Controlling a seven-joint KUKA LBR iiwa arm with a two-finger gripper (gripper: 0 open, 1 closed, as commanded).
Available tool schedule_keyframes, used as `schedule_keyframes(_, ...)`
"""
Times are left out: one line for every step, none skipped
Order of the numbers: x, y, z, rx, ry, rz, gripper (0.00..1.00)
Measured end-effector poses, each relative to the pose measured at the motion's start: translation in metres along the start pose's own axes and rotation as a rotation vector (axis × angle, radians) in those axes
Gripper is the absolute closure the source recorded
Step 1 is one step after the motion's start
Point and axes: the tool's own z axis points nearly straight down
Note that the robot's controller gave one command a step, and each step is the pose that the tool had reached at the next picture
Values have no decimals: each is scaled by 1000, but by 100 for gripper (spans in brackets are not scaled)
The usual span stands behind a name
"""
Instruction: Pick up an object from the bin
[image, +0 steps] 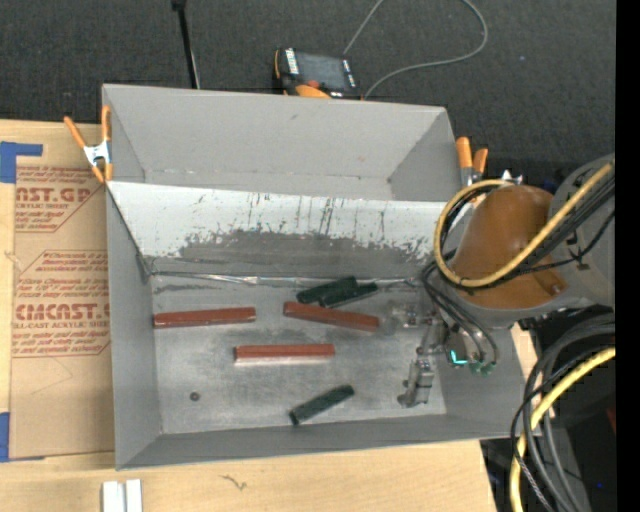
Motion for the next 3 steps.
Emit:
schedule_keyframes(-90, 15, 63, 1, -11, -45, 0)
schedule_keyframes(-91, 14, 57, 2, -18, -42, 100)
schedule_keyframes(-89, 14, 60, 1, -9, -43, 0)
